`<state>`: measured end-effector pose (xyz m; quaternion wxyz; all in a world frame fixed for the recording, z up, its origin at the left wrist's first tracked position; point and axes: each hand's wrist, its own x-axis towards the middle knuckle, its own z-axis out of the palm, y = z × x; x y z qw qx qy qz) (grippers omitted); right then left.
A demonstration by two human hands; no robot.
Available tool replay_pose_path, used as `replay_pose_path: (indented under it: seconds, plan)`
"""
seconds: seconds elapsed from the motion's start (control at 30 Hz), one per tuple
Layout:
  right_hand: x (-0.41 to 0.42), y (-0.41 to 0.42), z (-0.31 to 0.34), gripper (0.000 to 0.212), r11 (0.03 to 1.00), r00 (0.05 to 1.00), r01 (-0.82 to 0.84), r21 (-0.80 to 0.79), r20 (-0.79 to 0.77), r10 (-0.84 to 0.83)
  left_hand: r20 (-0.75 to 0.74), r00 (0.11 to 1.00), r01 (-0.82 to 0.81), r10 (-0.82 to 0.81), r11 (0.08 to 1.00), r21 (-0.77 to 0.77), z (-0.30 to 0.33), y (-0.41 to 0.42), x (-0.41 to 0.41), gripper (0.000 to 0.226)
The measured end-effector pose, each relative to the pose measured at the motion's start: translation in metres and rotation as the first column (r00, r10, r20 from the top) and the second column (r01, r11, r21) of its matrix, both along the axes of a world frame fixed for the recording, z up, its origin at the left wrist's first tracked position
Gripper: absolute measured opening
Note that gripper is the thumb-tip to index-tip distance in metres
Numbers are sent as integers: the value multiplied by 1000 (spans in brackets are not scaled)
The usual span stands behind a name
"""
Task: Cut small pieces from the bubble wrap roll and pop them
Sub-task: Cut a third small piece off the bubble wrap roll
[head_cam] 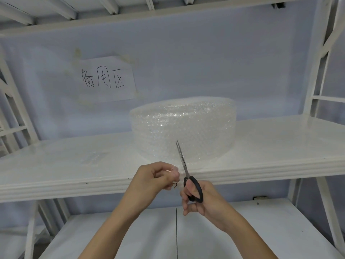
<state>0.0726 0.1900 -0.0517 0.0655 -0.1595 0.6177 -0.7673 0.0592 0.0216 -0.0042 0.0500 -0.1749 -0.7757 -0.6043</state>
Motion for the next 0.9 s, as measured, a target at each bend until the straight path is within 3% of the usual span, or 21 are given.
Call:
replay_pose_path:
  seconds: [0.13, 0.3, 0.53, 0.9]
  plan:
    - [1, 0, 0, 36, 1000, 1000, -1, 12, 5, 1, 22, 995, -102, 100, 987, 126, 2, -4, -5, 17]
    - [1, 2, 1, 36, 999, 1000, 7, 51, 14, -8, 71, 988, -154, 141, 956, 250, 11, 4, -9, 48]
    - [1, 7, 1, 38, 997, 1000, 6, 73, 7, -7, -13, 997, -71, 72, 994, 87, 11, 17, -12, 15]
    - [-8, 9, 15, 39, 992, 998, -40, 121, -45, 46, -20, 1000, -6, 9, 993, 122, 10, 21, -9, 15]
